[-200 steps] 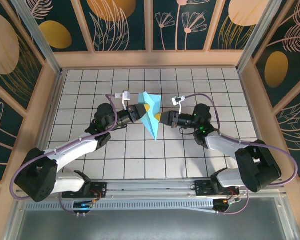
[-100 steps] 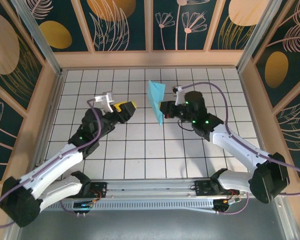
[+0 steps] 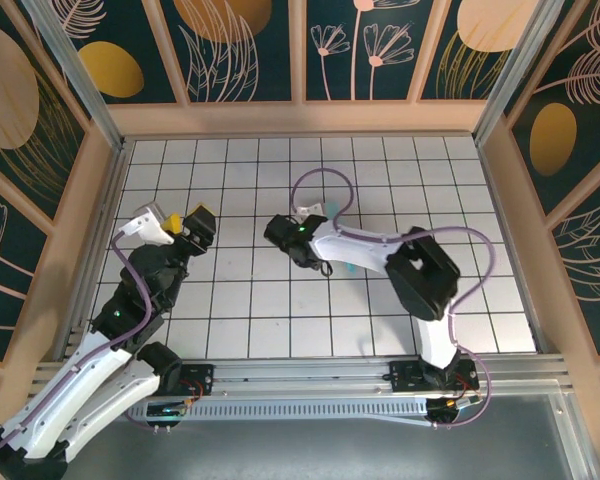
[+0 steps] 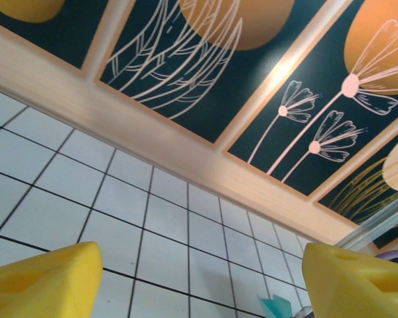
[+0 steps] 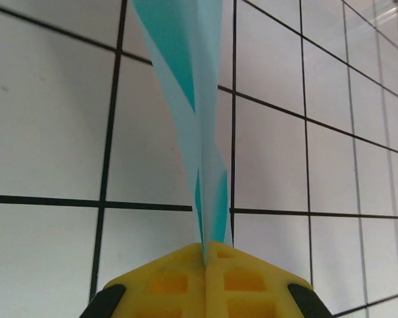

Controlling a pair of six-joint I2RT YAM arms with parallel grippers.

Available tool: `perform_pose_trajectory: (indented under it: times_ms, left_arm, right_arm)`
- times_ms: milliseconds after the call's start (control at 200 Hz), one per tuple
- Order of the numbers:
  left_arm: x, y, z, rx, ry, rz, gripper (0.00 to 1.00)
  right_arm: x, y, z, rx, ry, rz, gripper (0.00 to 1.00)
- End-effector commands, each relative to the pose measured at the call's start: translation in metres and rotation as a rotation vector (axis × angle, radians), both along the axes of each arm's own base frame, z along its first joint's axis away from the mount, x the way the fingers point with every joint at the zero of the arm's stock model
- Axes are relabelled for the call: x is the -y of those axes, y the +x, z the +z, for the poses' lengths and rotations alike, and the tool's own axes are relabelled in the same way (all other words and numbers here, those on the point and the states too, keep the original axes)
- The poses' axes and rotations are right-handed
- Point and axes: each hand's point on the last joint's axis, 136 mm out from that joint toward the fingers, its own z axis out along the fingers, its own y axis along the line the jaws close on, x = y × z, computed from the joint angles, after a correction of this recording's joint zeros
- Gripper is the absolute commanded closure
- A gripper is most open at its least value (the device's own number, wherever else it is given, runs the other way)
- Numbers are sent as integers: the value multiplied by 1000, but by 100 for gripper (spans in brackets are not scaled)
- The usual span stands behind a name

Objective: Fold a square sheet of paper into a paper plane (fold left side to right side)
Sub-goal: Turn over the paper at the center of the table.

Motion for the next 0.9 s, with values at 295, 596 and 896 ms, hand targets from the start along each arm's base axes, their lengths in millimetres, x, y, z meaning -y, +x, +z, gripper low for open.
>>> perform_pose_trajectory:
  times_ms: [295,596,896]
  left_arm:
    - [15,13,-18,-78,93,-32,21]
    - [44,34,-36,-129,57,-99,19]
    - [110,62,-78,-283,11,-301,19]
  right_arm:
    - [-31,-4,-28,-104,136,61,67]
    - [-45,-11,30,-128,658,140,28]
    - [26,-6,67,-16,992,81,22]
